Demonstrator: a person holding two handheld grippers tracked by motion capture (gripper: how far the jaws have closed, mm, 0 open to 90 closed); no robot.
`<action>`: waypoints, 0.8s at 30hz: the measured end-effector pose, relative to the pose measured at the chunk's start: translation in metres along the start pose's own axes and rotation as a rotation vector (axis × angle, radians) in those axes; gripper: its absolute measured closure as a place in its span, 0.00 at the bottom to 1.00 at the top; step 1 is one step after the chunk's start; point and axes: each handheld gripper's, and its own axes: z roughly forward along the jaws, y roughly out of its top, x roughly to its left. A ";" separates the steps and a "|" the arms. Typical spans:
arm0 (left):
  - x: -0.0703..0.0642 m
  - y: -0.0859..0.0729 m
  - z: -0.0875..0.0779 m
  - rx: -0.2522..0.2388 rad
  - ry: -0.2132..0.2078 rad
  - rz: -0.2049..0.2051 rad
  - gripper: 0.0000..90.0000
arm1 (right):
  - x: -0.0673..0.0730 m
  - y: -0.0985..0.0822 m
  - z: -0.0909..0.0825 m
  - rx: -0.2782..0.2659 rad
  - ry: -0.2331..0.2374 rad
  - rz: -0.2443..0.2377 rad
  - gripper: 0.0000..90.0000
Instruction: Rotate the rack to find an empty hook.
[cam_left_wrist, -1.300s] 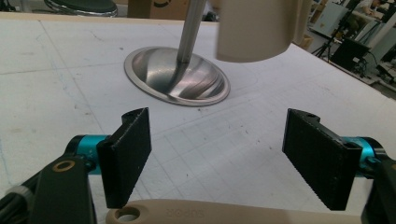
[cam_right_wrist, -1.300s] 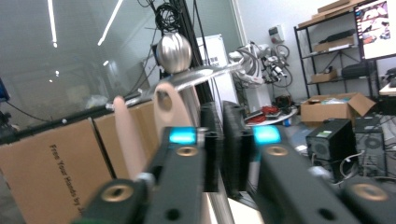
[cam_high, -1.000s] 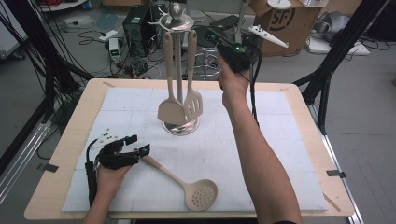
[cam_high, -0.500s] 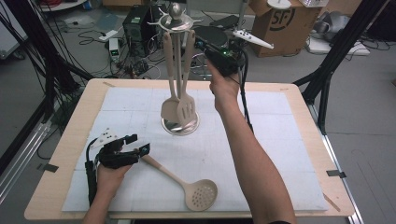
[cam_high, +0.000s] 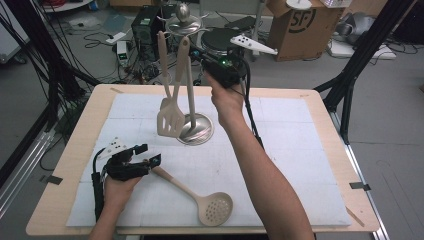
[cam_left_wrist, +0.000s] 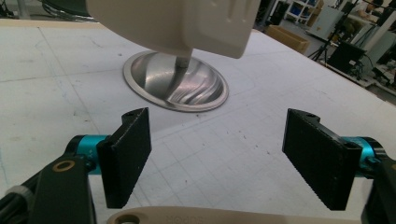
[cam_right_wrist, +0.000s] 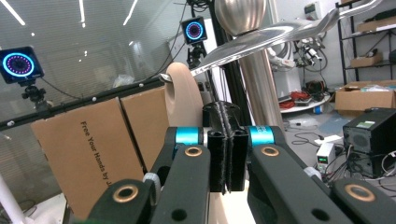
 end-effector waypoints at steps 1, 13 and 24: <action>0.000 0.000 0.000 -0.001 0.002 0.000 0.27 | 0.002 -0.001 0.002 0.002 0.001 -0.004 1.00; 0.001 0.000 0.000 -0.003 0.000 -0.002 0.27 | 0.003 0.001 -0.003 -0.005 -0.036 -0.017 1.00; 0.000 0.000 -0.001 0.002 0.000 0.003 0.27 | -0.021 0.015 -0.027 -0.110 -0.080 0.035 1.00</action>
